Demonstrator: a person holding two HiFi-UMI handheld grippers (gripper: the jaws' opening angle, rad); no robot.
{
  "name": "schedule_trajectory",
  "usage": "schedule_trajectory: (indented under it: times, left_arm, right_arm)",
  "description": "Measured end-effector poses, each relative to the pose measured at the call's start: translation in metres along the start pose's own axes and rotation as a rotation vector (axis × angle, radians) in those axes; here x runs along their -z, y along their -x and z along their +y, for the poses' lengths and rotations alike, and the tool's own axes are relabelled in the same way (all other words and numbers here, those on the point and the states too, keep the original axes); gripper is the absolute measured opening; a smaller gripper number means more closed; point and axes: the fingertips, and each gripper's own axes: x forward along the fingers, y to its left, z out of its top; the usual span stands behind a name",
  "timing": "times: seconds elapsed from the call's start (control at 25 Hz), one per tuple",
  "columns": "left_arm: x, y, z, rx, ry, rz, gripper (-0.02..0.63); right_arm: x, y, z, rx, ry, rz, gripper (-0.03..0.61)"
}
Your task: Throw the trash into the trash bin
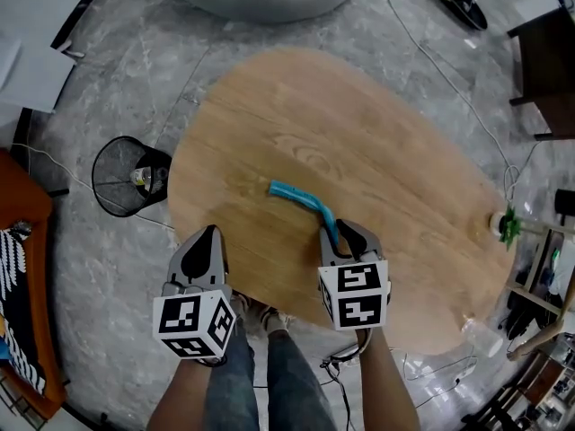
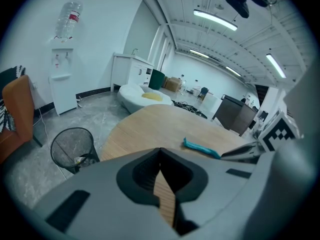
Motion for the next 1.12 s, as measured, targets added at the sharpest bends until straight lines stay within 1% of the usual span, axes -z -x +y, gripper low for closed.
schedule_trajectory:
  times: [0.36,0.52,0.68,0.88,1.12]
  left_arm:
    - [-0.005,0.001,0.018,-0.014,0.011,-0.013,-0.008]
    - [-0.006,0.004,0.023,-0.016,0.019,-0.015,-0.008]
    - [-0.008,0.007,0.03,-0.018,0.026,-0.016,-0.008]
    - [-0.019,0.017,0.044,-0.032,0.043,-0.035,-0.008]
    - [-0.04,0.032,0.071,-0.06,0.074,-0.061,-0.008]
  right_arm:
    - [-0.001,0.0,-0.001,0.032,-0.001,0.021,0.028]
    - [-0.002,0.004,0.0,0.028,-0.012,0.027,0.02]
    - [-0.01,0.01,0.004,0.037,-0.01,0.007,0.018]
    - [-0.031,0.016,0.016,0.037,0.001,-0.023,0.018]
    - [-0.074,0.021,0.041,0.021,0.033,-0.063,0.018]
